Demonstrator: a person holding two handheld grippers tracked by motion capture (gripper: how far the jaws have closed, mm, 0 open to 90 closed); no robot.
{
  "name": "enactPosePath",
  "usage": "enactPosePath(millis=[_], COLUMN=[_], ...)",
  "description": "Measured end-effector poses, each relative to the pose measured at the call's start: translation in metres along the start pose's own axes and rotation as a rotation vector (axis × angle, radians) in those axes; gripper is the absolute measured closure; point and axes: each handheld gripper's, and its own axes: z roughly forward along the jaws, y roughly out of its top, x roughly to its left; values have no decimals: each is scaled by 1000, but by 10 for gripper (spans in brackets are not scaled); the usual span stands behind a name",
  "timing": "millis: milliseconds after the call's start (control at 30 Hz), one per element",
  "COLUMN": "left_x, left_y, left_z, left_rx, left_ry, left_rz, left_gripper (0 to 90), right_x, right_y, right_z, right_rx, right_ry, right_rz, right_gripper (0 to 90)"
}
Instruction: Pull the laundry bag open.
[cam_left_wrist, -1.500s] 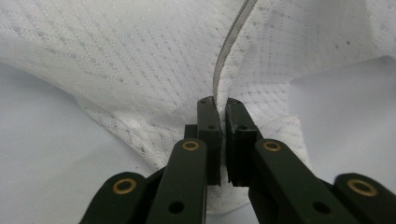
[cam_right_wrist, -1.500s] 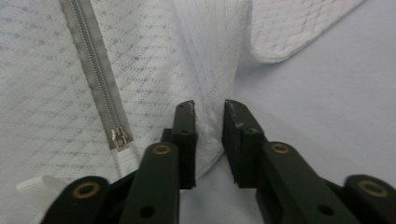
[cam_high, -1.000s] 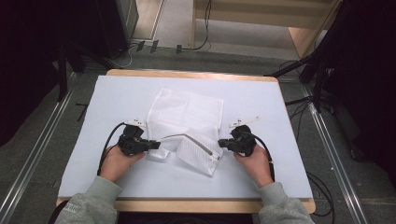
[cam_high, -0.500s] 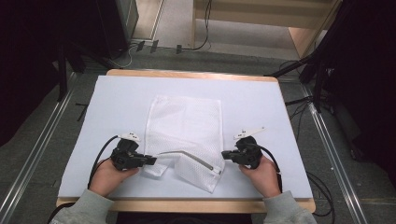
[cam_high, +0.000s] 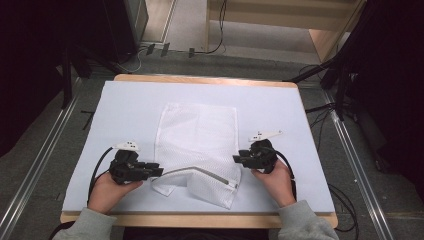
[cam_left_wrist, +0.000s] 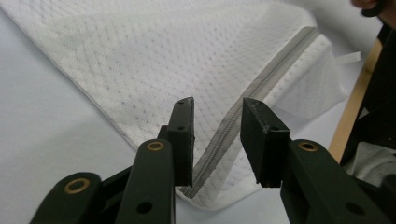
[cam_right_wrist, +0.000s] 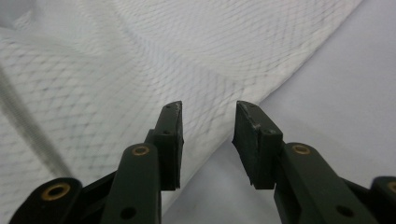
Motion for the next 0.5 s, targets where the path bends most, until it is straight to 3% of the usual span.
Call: enactPosePath(millis=[67, 200, 267, 333, 367, 500], left_x=[2, 5, 8, 16, 16, 34], left_y=[0, 2, 3, 6, 6, 9], left_z=[-4, -3, -1, 3, 3, 9], left_rx=[-20, -16, -6, 2, 2, 10], left_ry=[12, 44, 67, 105, 105, 148], left_rz=[0, -6, -9, -20, -20, -70], left_gripper=[642, 619, 602, 594, 590, 583], right_x=[-6, -12, -14, -17, -18, -25], right_y=[3, 6, 8, 11, 13, 23], right_z=[4, 10, 16, 24, 25, 31], right_rx=[-7, -4, 13, 42, 53, 57], right_ry=[-14, -28, -39, -58, -64, -52], right_rz=[8, 35, 39, 39, 33, 54], right_gripper=[610, 596, 635, 821, 857, 900])
